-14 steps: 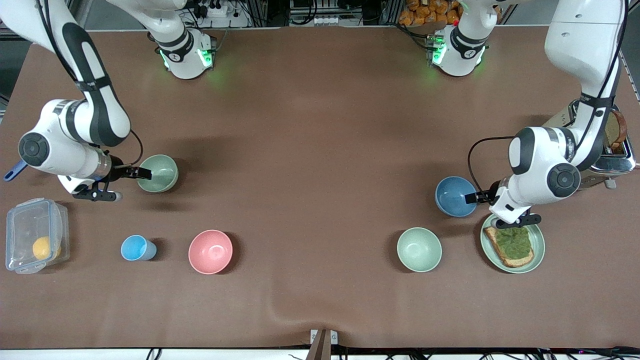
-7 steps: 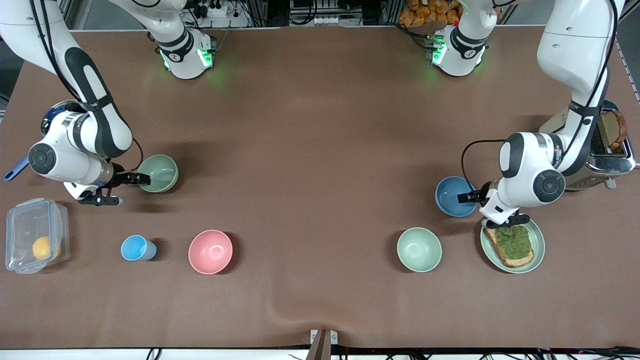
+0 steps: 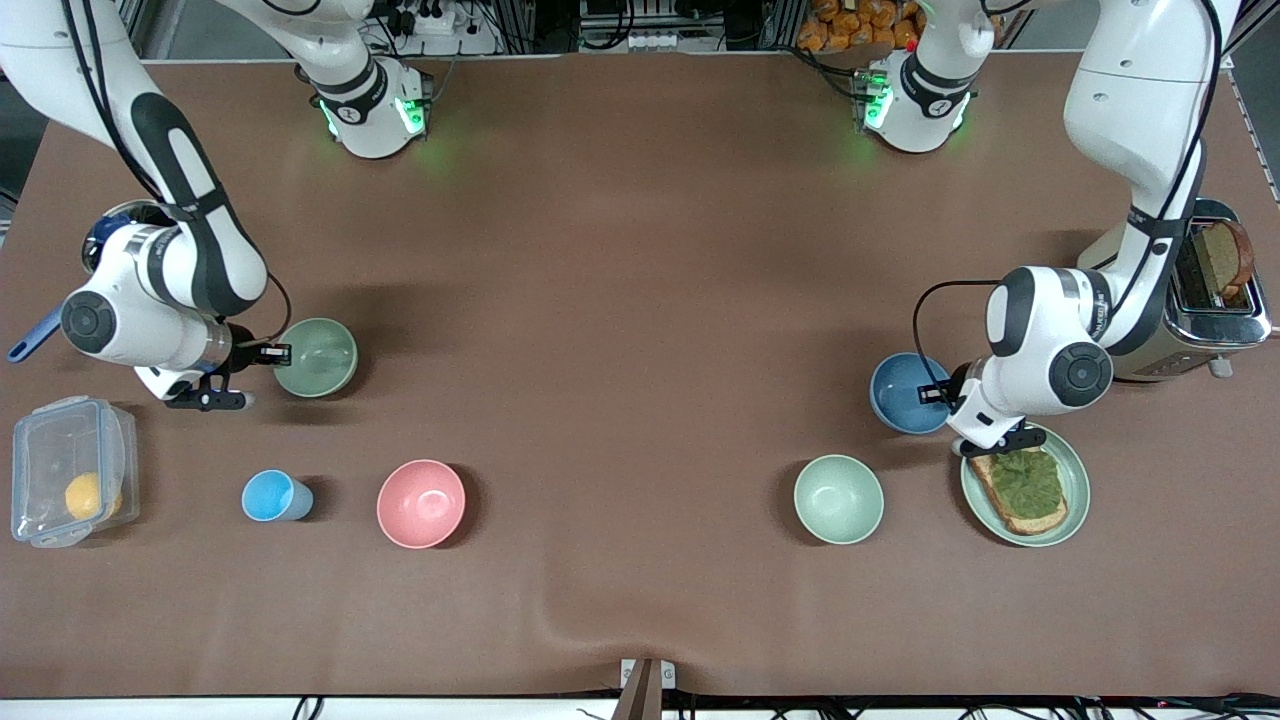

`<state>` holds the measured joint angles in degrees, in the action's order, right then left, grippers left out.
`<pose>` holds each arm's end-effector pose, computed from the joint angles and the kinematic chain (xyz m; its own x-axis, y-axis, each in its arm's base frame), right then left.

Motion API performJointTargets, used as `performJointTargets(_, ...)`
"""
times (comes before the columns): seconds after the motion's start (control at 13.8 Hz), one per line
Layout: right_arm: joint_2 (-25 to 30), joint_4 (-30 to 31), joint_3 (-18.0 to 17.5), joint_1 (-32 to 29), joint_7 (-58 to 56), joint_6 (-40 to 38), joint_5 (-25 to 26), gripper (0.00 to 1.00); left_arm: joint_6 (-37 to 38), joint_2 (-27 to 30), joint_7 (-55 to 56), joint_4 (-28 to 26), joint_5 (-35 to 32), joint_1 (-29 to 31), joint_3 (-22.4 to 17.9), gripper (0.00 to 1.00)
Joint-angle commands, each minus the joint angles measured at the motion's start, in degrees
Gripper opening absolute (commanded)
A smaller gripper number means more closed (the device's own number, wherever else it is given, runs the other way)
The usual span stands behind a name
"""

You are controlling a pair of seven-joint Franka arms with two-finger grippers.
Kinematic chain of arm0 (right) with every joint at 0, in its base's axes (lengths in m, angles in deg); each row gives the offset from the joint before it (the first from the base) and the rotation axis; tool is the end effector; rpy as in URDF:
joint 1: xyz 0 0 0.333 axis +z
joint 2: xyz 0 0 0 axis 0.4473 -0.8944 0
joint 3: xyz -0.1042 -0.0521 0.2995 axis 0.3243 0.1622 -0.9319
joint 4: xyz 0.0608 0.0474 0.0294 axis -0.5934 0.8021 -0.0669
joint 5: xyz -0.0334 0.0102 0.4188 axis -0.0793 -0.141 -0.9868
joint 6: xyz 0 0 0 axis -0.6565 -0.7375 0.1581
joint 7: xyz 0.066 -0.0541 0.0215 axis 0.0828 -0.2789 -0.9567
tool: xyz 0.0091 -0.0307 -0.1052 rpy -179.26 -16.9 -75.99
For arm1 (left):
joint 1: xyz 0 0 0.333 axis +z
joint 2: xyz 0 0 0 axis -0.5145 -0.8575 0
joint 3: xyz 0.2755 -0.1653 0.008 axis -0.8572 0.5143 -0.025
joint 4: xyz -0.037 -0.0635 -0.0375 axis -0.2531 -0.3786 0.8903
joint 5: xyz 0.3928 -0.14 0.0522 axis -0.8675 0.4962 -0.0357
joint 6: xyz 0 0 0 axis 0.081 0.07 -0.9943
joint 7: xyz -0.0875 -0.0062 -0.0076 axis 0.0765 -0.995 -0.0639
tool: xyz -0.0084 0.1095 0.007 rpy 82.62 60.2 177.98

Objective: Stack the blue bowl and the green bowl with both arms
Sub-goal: 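Lift the blue bowl with the left gripper while the right lifts green bowl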

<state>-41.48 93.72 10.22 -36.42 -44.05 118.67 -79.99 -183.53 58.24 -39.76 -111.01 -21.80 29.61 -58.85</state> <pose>0.5557 -0.0913 0.1984 0.9775 -0.0352 -0.2078 -0.0482 -0.9971 -0.0582 0.6211 -0.0584 0.1803 0.9604 0.1759 -0.2160 0.1735 -0.9844 -0.0299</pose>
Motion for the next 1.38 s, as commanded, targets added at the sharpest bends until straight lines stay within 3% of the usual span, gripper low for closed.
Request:
performJointTargets(0.0, 4.04, 0.35, -1.43, -0.26, -0.79, -3.38, -5.89, 0.0, -0.36, 0.0, 3.0, 0.6, 0.23, -0.32, -0.14, 0.03)
performJointTargets(0.36, 8.08, -0.62, -2.05, 4.65, 1.48, -8.67, -12.22, 0.0, -0.01, 1.14, 5.73, 1.65, 0.32, 0.04, -0.14, 0.0)
performJointTargets(0.8, 13.0, -0.09, -2.14, 15.19, 22.02, -10.78, -12.5, 0.0, 3.51, 5.26, 6.26, 5.69, 1.54, 1.79, -0.14, 0.0)
performJointTargets(1.02, 16.7, 0.0, -2.14, 23.53, 37.64, -12.97, -12.5, 0.0, 3.6, 7.91, 6.79, 6.13, 6.8, 1.62, -0.05, 0.0)
performJointTargets(1.31, 15.92, 0.17, -2.14, 34.44, 54.37, -7.91, -13.37, 0.0, 5.53, 10.54, 12.4, 6.05, 8.66, 1.36, 4.59, 0.0)
